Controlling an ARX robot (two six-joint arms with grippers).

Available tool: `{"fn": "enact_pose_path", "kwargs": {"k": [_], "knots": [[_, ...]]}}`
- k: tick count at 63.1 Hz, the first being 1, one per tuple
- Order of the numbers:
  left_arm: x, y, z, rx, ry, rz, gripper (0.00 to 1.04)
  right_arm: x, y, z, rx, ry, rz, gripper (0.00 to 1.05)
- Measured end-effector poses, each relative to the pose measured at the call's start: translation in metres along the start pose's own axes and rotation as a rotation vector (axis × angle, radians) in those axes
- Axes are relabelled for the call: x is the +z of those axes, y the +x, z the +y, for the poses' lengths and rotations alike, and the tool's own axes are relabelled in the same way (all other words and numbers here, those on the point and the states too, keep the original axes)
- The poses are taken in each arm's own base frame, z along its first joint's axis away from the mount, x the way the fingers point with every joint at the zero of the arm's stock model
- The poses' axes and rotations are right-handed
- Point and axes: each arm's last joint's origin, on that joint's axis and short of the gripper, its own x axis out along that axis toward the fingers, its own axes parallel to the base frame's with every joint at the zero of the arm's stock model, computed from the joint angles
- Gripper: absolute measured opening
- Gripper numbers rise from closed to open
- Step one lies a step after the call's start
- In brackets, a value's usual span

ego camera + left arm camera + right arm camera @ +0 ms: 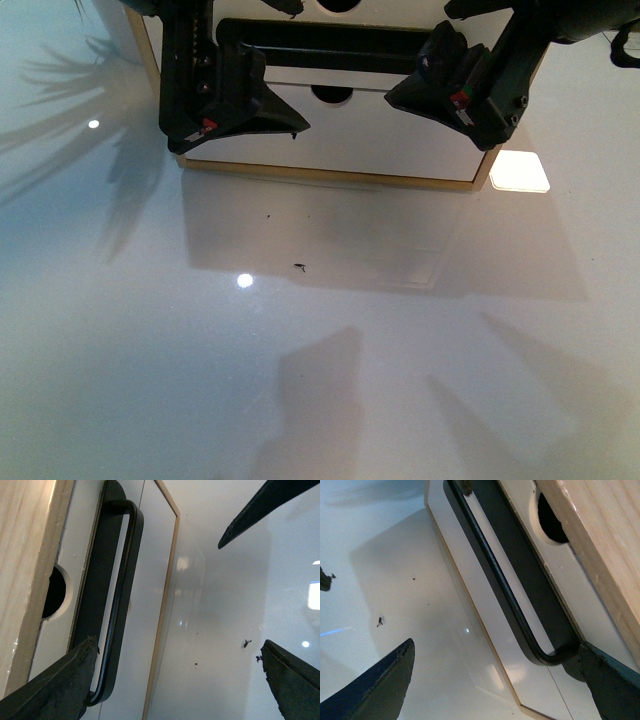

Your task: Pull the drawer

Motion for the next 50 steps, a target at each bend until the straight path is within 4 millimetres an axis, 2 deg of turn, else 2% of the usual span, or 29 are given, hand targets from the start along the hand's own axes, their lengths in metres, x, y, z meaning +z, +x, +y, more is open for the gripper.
{"fn": "enact_pose_path", "kwargs": {"k": [20, 38, 50], "knots": [[-0.012, 0.015, 0.008, -0.001, -0.018, 0.014, 0.97, 0.001, 0.018, -0.005, 0.032, 0.016, -0.007, 0.96], [-0.015, 0.019, 0.011, -0.004, -0.031, 0.003, 0.97, 0.007, 0.019, -0.007, 0.069, 0.038, -0.037, 0.96], [-0.020, 0.026, 0.009, -0.017, -0.047, 0.006, 0.97, 0.003, 0.029, -0.007, 0.097, 0.064, -0.033, 0.96]]}}
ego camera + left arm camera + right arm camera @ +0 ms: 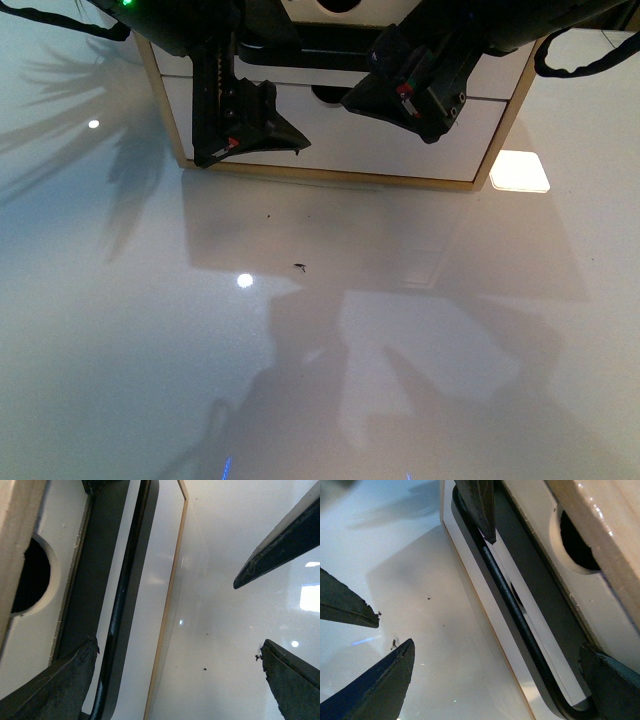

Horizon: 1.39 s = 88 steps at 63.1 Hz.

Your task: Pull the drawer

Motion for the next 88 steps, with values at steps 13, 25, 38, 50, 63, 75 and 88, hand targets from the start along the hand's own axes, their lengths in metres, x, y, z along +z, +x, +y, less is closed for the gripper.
{"fn": "enact_pose_path", "kwargs": {"k": [13, 25, 38, 50, 63, 75, 88], "knots": [[-0.005, 0.008, 0.001, 0.004, -0.019, -0.001, 0.97, -0.006, 0.007, -0.004, 0.007, 0.025, 0.005, 0.96], [-0.008, 0.014, 0.002, 0.018, -0.024, -0.006, 0.97, -0.012, 0.013, -0.006, 0.009, 0.042, 0.005, 0.96], [-0.009, 0.014, 0.000, -0.004, -0.032, 0.006, 0.97, -0.015, 0.016, -0.007, 0.020, 0.043, 0.011, 0.96], [-0.008, 0.013, -0.001, -0.032, -0.025, 0.021, 0.97, -0.015, 0.017, -0.007, 0.039, 0.034, 0.014, 0.96], [-0.007, 0.012, -0.004, -0.082, 0.016, 0.050, 0.97, -0.015, 0.016, -0.003, 0.095, 0.018, 0.042, 0.96], [-0.005, 0.008, -0.010, -0.115, 0.062, 0.060, 0.97, -0.013, 0.011, 0.004, 0.155, 0.010, 0.055, 0.96], [-0.005, -0.007, -0.031, -0.151, 0.090, 0.052, 0.97, -0.015, -0.002, 0.027, 0.197, -0.004, 0.054, 0.96]]}}
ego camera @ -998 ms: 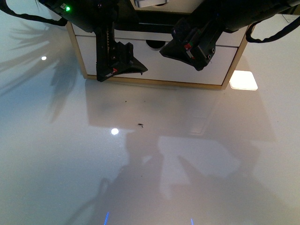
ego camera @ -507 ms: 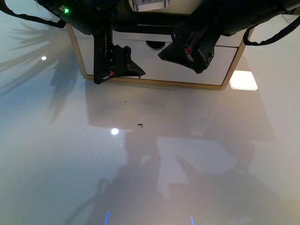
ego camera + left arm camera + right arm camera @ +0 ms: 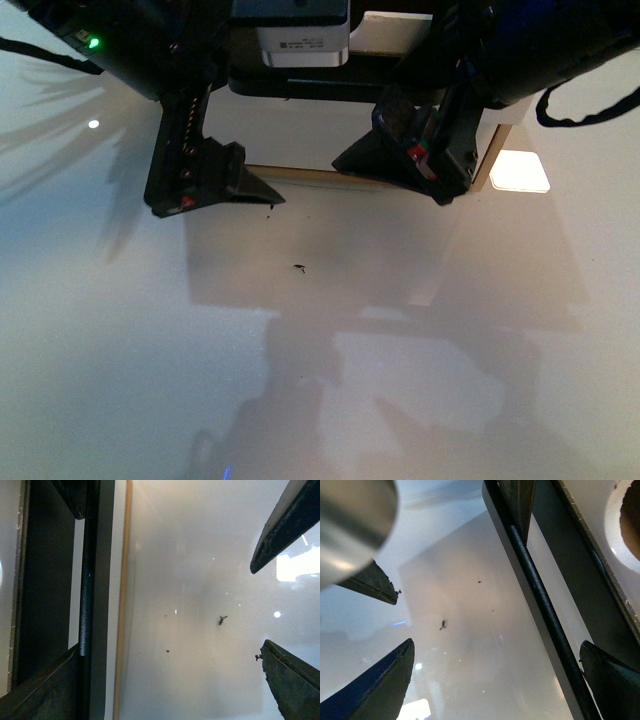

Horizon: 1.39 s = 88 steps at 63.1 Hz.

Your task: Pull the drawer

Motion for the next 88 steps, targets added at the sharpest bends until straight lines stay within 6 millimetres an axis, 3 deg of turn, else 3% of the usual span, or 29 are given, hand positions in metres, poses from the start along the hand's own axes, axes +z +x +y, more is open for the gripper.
{"fn": "enact_pose_path", "kwargs": {"k": [24, 34, 45, 63, 73, 82, 88], "knots": [[-0.004, -0.029, -0.050, -0.010, 0.021, -0.029, 0.97, -0.005, -0.010, 0.053, 0.053, -0.050, -0.009, 0.96], [-0.004, -0.033, -0.057, 0.051, 0.028, -0.055, 0.97, -0.006, -0.011, 0.057, 0.024, -0.053, -0.015, 0.96], [0.002, -0.041, -0.052, 0.167, 0.005, -0.135, 0.97, -0.003, -0.021, 0.055, -0.038, -0.027, -0.067, 0.96], [0.023, -0.085, -0.052, 0.397, -0.037, -0.258, 0.97, 0.003, -0.073, 0.053, -0.273, 0.036, -0.234, 0.96], [0.018, -0.119, -0.063, 0.697, -0.160, -0.290, 0.97, -0.011, -0.112, 0.065, -0.503, 0.161, -0.340, 0.96], [0.010, -0.146, -0.083, 0.917, -0.325, -0.327, 0.97, -0.027, -0.139, 0.085, -0.689, 0.278, -0.418, 0.96], [0.000, -0.159, -0.107, 1.022, -0.473, -0.343, 0.97, -0.044, -0.156, 0.104, -0.832, 0.368, -0.451, 0.96]]}}
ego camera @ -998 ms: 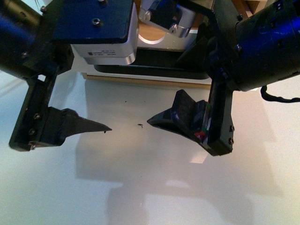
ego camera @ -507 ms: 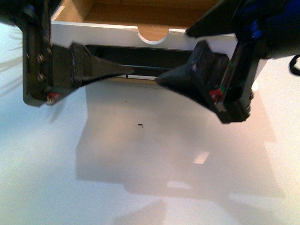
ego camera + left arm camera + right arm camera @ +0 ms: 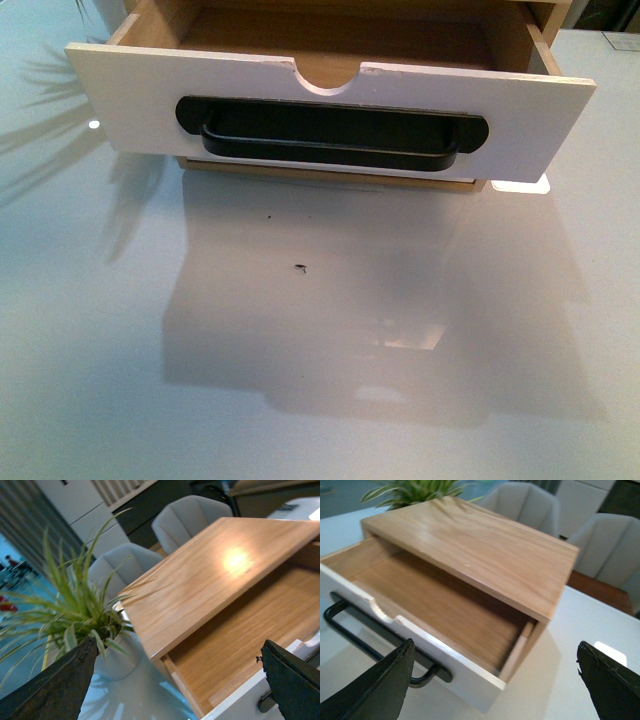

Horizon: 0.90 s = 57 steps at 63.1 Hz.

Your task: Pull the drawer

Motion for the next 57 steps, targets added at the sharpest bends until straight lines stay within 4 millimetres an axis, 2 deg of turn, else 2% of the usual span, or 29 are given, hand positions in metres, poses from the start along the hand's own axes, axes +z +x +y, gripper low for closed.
{"fn": "enact_pose_path", "kwargs": {"k": [10, 17, 27, 29, 38, 49, 52, 57], "knots": [[-0.021, -0.040, -0.004, 0.178, -0.177, 0.115, 0.97, -0.018, -0.039, -0.010, -0.244, 0.168, -0.006, 0.96], [-0.038, -0.065, -0.007, 0.305, -0.330, 0.175, 0.97, -0.025, -0.065, -0.011, -0.329, 0.315, -0.042, 0.96], [-0.039, -0.071, -0.008, 0.338, -0.398, 0.156, 0.97, -0.024, -0.070, -0.011, -0.332, 0.404, -0.081, 0.96], [-0.040, -0.071, -0.007, 0.344, -0.404, 0.147, 0.96, -0.025, -0.071, -0.011, -0.323, 0.394, -0.089, 0.93], [-0.049, -0.079, -0.011, 0.387, -0.437, 0.062, 0.68, -0.040, -0.075, -0.012, -0.298, 0.278, -0.085, 0.65], [-0.058, -0.087, -0.019, 0.387, -0.447, 0.061, 0.36, -0.055, -0.078, -0.014, -0.297, 0.251, -0.081, 0.33], [-0.060, -0.090, -0.022, 0.387, -0.447, 0.056, 0.21, -0.061, -0.081, -0.019, -0.279, 0.243, -0.085, 0.19], [-0.063, -0.093, -0.024, 0.388, -0.447, 0.058, 0.07, -0.066, -0.083, -0.022, -0.314, 0.244, -0.080, 0.05]]}}
